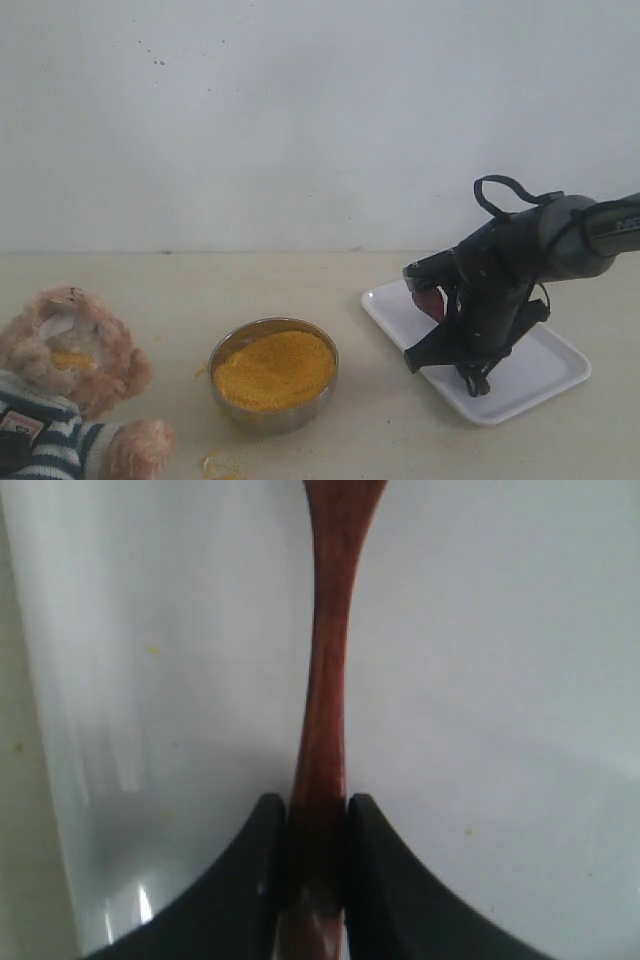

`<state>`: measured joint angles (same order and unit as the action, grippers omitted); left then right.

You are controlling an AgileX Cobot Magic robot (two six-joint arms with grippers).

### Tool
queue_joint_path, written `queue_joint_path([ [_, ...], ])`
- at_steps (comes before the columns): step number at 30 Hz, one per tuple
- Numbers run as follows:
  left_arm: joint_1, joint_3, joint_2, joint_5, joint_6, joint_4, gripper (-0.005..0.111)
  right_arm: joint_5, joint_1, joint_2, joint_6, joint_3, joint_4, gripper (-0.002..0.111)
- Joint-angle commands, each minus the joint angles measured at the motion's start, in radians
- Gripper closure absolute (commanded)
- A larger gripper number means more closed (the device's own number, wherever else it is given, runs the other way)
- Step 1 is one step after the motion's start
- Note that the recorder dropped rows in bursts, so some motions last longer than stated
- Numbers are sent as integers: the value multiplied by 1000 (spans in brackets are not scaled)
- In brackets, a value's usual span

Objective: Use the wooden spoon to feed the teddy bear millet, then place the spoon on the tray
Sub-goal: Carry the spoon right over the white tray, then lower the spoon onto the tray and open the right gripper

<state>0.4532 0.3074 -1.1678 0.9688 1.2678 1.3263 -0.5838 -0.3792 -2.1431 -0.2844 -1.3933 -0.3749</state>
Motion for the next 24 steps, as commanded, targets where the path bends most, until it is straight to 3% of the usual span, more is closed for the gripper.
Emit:
queue_joint_path([
  [1, 1, -2, 7, 13, 5, 19, 103, 12, 11, -3, 7, -5, 3, 108],
  [5, 1, -2, 7, 13, 5, 19, 103, 34, 11, -3, 7, -5, 6, 105],
  [13, 1, -2, 7, 13, 5, 19, 103, 54, 11, -3, 3, -5, 15, 72],
  [24, 1, -2, 7, 13, 5, 19, 103, 22, 11, 56, 3, -3, 25, 72],
])
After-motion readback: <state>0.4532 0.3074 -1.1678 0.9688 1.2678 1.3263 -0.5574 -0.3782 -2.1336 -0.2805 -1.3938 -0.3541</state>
